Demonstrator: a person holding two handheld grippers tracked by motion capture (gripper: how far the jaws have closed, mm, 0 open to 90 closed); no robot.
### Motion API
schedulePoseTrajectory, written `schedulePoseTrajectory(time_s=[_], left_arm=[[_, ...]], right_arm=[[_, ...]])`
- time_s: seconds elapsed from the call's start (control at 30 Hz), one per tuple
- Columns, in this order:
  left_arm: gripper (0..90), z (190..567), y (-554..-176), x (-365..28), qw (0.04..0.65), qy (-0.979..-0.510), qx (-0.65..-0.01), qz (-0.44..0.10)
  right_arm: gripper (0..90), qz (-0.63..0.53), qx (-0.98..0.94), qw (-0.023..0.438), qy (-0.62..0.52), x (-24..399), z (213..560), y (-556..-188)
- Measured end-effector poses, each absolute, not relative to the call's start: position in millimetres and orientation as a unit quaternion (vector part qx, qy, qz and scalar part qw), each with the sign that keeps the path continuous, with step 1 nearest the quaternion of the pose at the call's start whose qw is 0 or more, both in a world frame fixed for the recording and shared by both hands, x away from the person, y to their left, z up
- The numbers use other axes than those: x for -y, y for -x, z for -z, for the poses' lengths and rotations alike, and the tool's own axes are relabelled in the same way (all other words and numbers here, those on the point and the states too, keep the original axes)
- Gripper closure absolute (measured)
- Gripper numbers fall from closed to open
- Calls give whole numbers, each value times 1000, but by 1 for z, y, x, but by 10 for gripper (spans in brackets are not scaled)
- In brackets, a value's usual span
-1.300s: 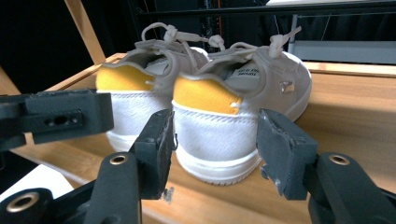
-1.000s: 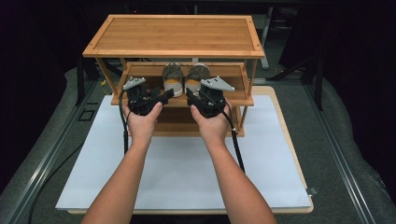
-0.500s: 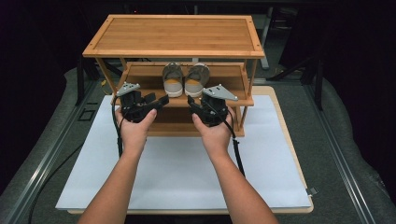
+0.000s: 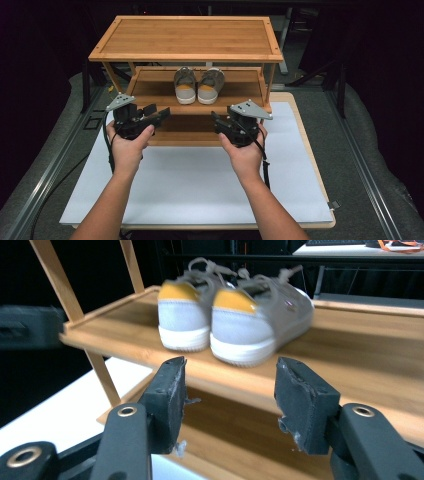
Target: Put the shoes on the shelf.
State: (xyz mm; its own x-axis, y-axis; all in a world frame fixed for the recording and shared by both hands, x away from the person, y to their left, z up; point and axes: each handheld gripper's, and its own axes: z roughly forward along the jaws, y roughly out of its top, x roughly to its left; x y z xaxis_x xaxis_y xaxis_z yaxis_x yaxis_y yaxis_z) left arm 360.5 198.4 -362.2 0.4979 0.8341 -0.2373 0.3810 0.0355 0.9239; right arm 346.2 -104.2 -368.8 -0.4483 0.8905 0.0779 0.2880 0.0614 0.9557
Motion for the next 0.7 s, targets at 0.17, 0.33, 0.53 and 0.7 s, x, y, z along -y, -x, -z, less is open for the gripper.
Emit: schedulePoseTrajectory(time_s=[0.17,0.33,0.53,0.7], left_arm=[[420,373,-345,-219,554,-664,-461,-201],[423,399,-332,-236,553,-662,-467,-196],[423,433,-312,-251,527,-684,-465,-195],[431,454,-298,-259,512,-695,-464,-197]], right_arm=[[460,-514,-678,275,-447,126,382,-330],[460,-500,-681,273,-460,144,403,-316],[461,-485,-680,276,-476,165,430,-298],[461,-470,-683,282,-482,176,447,-285]])
